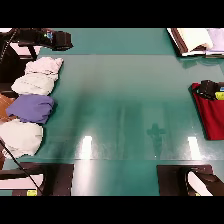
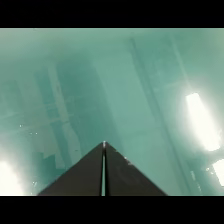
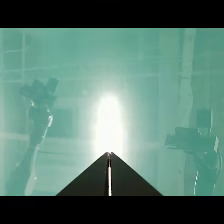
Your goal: Fold the shirts.
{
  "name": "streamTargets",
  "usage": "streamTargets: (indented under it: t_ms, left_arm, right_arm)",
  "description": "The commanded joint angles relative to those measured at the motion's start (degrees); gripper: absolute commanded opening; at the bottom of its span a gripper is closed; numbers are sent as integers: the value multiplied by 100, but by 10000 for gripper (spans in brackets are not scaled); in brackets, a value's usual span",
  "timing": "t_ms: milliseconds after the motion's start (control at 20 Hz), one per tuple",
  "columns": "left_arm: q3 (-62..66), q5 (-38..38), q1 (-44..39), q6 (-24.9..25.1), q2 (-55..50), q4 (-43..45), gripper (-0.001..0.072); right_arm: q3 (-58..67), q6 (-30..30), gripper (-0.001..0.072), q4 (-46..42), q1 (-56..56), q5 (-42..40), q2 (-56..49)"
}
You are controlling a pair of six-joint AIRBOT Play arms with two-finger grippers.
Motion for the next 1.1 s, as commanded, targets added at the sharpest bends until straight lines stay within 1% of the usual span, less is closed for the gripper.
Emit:
streamTargets:
  t_ms: [0, 650, 750, 800, 850, 900, 1000, 1050]
  left_arm:
    - [0, 2, 0, 0, 0, 0, 23]
    - [0, 33, 0, 0, 0, -22, 23]
    - [0, 470, 2, 55, -20, 83, 26]
    - [0, 656, 24, 50, -39, 295, 213]
    - [0, 852, 24, -9, -87, 754, 584]
    - [0, 962, 24, -223, -157, 1305, 654]
    - [-13, 942, 50, -787, -424, 2719, 654]
    - [-13, 883, 125, -970, -595, 3119, 655]
  right_arm:
    - [4, 2, 15, 7, 20, -20, 4]
    - [4, 2, 15, 9, 20, -13, 4]
    - [4, 2, 14, 7, 20, -13, 4]
    - [4, 2, 14, 7, 20, -15, 4]
    - [4, 2, 15, 7, 20, -13, 4]
    - [4, 2, 15, 7, 20, -13, 4]
    - [4, 2, 15, 7, 20, -13, 4]
    - [4, 2, 15, 7, 20, -13, 4]
